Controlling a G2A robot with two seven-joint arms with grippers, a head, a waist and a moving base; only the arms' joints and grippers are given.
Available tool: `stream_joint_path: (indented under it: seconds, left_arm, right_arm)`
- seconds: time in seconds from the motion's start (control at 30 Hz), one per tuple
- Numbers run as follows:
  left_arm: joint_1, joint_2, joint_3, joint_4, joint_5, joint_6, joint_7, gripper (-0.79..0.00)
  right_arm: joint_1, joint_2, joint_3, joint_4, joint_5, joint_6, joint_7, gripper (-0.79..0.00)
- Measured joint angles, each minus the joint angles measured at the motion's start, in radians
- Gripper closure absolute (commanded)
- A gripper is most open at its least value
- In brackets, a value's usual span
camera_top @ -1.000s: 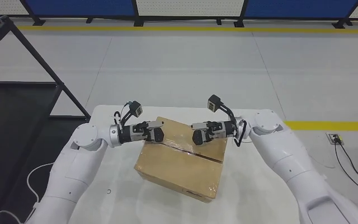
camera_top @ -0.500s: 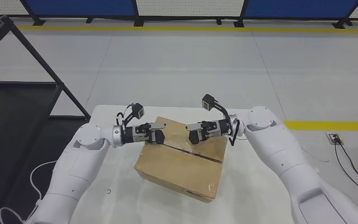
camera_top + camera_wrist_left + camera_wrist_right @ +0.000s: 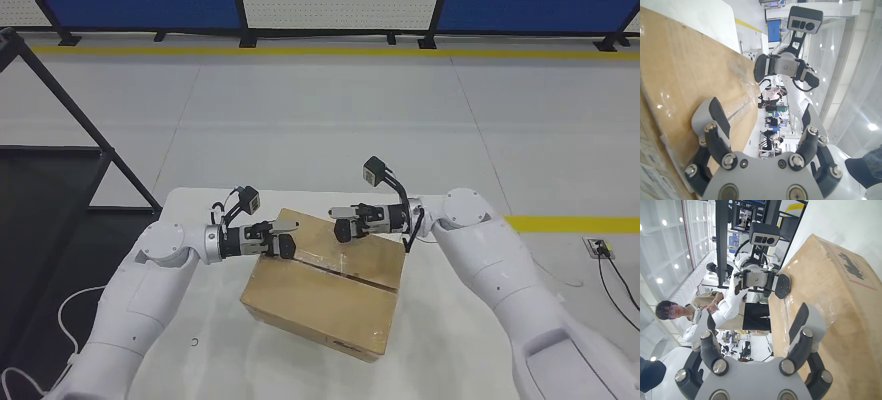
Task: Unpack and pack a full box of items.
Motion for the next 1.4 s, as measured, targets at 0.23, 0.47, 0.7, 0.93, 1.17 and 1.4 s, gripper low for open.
stream_joint_path:
  seconds: [0.23, 0.47, 0.7, 0.93, 1.17, 1.4]
  left_arm:
    - [-0.011, -0.005, 0.008, 0.015, 0.002, -0.004, -0.004, -0.785]
    - [-0.016, -0.008, 0.009, 0.025, -0.004, -0.008, -0.008, -0.785]
    - [-0.019, -0.01, 0.009, 0.03, -0.003, -0.007, -0.011, -0.785]
    - [-0.025, -0.012, 0.01, 0.034, -0.001, -0.008, -0.012, -0.785]
    - [-0.027, -0.013, 0.01, 0.038, 0.001, -0.007, -0.011, -0.785]
    - [-0.029, -0.015, 0.011, 0.043, -0.002, -0.011, -0.012, -0.785]
  right_arm:
    - [0.025, -0.025, -0.016, 0.078, -0.061, -0.001, -0.085, -0.785]
    - [0.045, -0.041, -0.024, 0.13, -0.113, 0.004, -0.128, -0.785]
    - [0.051, -0.054, -0.038, 0.139, -0.166, 0.011, -0.096, -0.785]
    - [0.052, -0.065, -0.029, 0.136, -0.155, 0.0, 0.0, -0.785]
    - [0.04, -0.061, -0.021, 0.078, -0.132, 0.06, 0.061, -0.785]
    - [0.022, -0.039, -0.023, 0.0, -0.105, 0.148, 0.149, -0.785]
